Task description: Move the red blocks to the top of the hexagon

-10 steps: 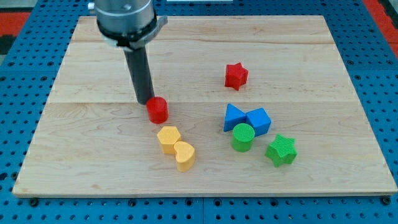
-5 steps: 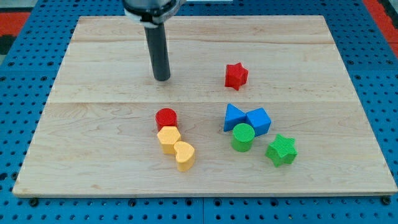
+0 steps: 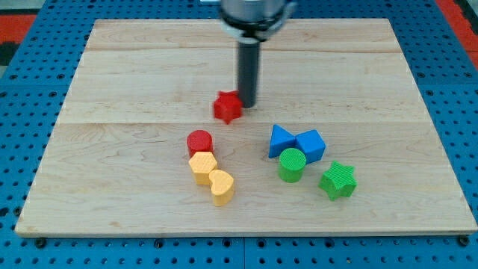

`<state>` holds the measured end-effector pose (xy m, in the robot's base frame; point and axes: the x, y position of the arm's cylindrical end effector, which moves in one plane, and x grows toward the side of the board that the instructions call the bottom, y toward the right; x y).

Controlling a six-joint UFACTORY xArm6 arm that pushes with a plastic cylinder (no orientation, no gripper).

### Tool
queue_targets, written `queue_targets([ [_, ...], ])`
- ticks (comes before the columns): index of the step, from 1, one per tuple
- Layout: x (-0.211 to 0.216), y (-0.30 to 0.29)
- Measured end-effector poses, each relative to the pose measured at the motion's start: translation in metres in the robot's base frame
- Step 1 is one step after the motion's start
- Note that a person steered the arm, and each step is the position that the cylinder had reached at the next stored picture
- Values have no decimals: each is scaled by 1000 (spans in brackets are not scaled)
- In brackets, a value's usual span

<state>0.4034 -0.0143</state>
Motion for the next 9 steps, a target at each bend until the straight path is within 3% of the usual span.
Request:
queue_targets([
  [3, -6, -12],
  [4, -8, -42],
  [6, 33, -77],
  [7, 27, -82],
  [9, -45, -66],
])
